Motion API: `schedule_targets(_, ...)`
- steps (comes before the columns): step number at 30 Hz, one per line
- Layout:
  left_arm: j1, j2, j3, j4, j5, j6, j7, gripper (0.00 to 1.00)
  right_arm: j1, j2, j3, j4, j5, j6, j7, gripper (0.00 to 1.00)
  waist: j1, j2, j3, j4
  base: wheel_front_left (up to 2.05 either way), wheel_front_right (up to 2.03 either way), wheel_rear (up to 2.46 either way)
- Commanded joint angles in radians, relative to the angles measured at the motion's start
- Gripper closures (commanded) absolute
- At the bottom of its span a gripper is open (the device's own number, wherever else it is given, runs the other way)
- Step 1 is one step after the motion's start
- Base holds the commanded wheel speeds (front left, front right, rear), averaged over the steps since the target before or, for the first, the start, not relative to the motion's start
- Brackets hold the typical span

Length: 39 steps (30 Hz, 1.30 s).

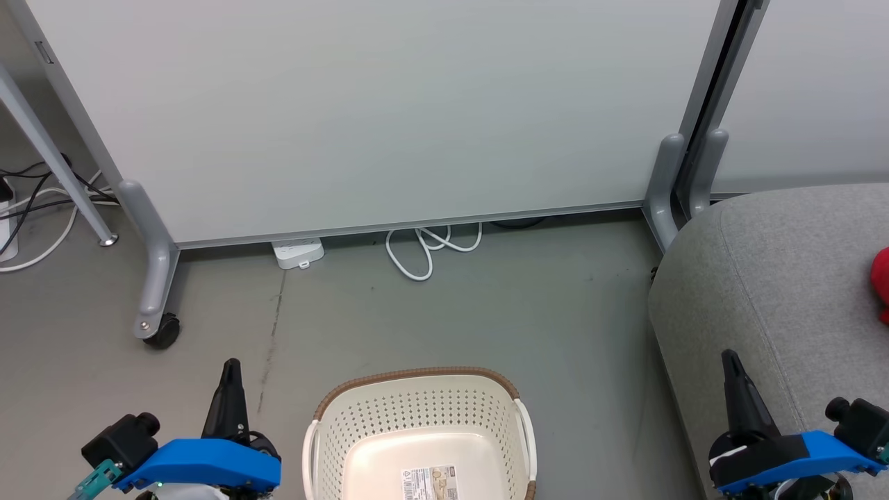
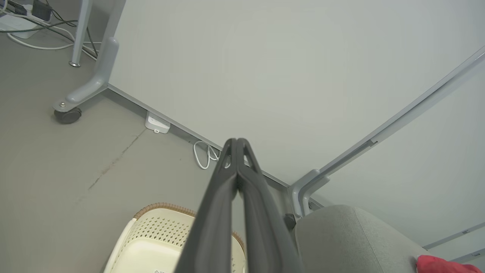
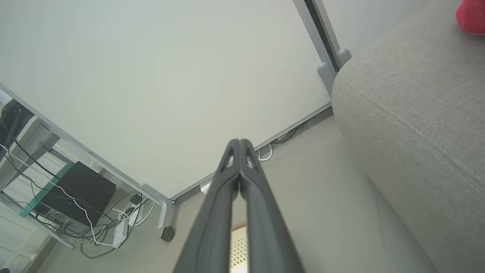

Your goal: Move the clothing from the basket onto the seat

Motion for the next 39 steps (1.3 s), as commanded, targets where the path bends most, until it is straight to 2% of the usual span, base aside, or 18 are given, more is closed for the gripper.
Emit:
schedule_targets(1, -0.029, 0.0, 0.006, -0.017, -0.027, -0.005, 0.006, 1.0, -0.029, 0.0, -0.004, -0.019, 0.029, 0.0, 0.007, 1.0, 0.0, 0.0, 0.0, 0.0, 0.0, 0.0, 0.0)
schedule_targets(39, -0.045, 0.0, 0.072, -0.054, -0.466, -0.018, 0.123, 1.0, -0.048, 0.005, -0.03, -0.04, 0.503, 0.0, 0.125, 1.0, 0.0, 0.0, 0.005, -0.024, 0.0, 0.0, 0.0)
